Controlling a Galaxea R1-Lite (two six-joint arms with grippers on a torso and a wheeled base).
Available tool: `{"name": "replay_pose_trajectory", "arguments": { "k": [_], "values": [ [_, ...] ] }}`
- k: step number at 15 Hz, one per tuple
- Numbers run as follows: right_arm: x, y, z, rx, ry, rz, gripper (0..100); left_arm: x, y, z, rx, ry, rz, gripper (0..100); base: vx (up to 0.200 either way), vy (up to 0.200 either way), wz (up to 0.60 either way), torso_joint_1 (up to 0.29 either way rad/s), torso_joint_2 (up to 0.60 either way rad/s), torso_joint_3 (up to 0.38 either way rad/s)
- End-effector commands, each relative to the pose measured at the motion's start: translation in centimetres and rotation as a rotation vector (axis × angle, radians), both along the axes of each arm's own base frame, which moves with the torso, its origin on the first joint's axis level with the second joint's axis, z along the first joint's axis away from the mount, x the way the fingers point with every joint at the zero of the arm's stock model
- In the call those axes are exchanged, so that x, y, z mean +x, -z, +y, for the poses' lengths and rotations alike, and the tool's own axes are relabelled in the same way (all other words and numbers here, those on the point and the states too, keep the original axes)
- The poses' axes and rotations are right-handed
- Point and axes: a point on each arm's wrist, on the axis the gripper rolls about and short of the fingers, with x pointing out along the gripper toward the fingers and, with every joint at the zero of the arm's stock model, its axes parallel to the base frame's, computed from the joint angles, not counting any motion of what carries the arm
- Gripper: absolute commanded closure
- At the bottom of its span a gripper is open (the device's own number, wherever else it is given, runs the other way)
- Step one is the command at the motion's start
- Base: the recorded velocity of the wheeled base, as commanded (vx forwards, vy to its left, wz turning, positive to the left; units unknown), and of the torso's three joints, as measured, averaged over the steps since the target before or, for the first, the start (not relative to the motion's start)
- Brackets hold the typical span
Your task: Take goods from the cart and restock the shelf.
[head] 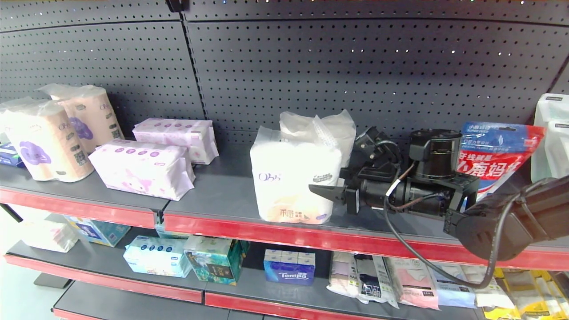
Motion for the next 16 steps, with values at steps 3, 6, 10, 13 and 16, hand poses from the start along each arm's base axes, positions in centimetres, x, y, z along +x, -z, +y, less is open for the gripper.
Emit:
{"name": "replay_pose_trajectory", "arguments": {
  "k": [3,6,10,13,16],
  "values": [
    [0.1,0.1,0.0,-0.002,0.000,0.001,100,0.0,0.0,0.0,0.000,0.000,0.001,0,0.000,0.000,0.00,0.000,0.00,0.000],
    [0.0,0.1,0.0,-0.003,0.001,0.002,100,0.0,0.0,0.0,0.000,0.000,0.001,0,0.000,0.000,0.00,0.000,0.00,0.000],
    [-0.5,-0.3,-0.2,0.001,0.000,-0.005,100,0.0,0.0,0.0,0.000,0.000,-0.001,0,0.000,0.000,0.00,0.000,0.00,0.000],
    [-0.9,-0.4,-0.7,-0.002,0.005,-0.003,100,0.0,0.0,0.0,0.000,0.000,-0.001,0,0.000,0.000,0.00,0.000,0.00,0.000],
    [-1.1,-0.7,-1.0,0.002,0.013,-0.011,100,0.0,0.0,0.0,0.000,0.000,0.001,0,0.000,0.000,0.00,0.000,0.00,0.000]
  ]
}}
